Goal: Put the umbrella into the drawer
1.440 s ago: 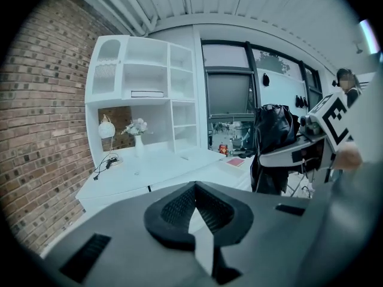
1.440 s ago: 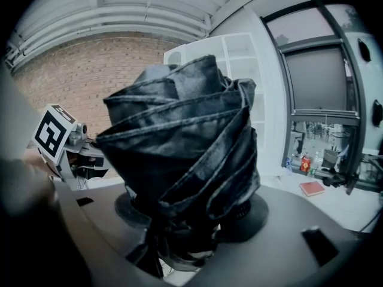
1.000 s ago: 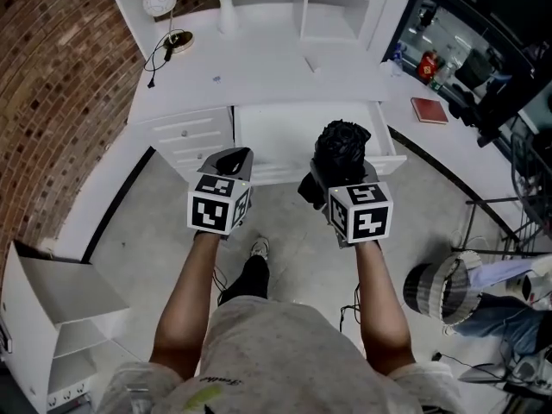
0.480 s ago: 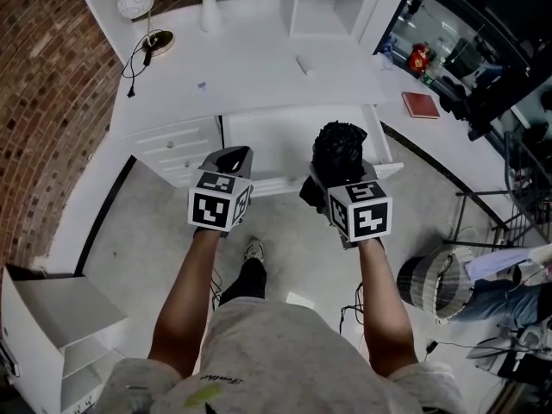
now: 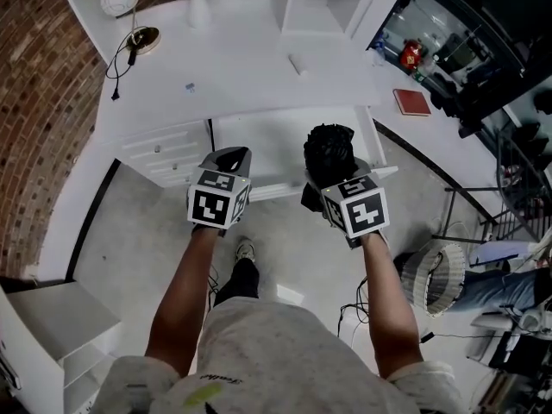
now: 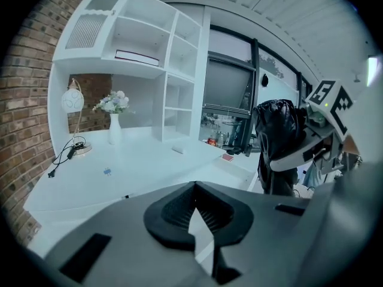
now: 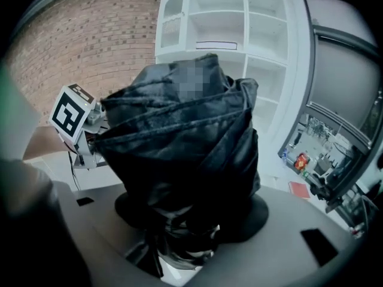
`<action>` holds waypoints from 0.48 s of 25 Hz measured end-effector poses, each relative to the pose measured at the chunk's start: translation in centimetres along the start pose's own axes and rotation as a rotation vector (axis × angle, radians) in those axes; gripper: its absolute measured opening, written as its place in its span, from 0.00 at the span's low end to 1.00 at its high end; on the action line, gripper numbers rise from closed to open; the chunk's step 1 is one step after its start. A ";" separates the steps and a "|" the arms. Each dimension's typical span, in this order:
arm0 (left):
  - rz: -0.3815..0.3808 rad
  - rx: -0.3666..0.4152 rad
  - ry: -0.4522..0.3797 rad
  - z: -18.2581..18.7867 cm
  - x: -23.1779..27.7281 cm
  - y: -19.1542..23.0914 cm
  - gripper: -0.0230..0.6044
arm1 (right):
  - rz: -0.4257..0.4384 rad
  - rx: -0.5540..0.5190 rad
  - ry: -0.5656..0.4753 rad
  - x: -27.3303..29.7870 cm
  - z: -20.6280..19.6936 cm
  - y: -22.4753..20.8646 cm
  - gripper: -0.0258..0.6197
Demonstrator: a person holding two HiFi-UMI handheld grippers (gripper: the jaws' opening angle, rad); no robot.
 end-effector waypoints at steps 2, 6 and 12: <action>-0.008 -0.007 0.006 -0.3 0.6 0.2 0.03 | 0.015 -0.017 0.046 0.3 -0.2 -0.1 0.43; -0.018 -0.023 0.019 -1.1 1.9 0.9 0.03 | 0.056 -0.063 0.127 1.3 -0.3 -0.3 0.43; -0.035 -0.046 0.040 -2.2 3.5 1.9 0.03 | 0.096 -0.138 0.261 2.6 -0.8 -0.8 0.43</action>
Point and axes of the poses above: the fingertips, and each gripper's own axes: x forward along the fingers, y to its left, z out of its top, the point moved 5 cm from there along -x, backward along the fingers, and after that the axes turned 14 degrees about -y, right-handed, at the moved point
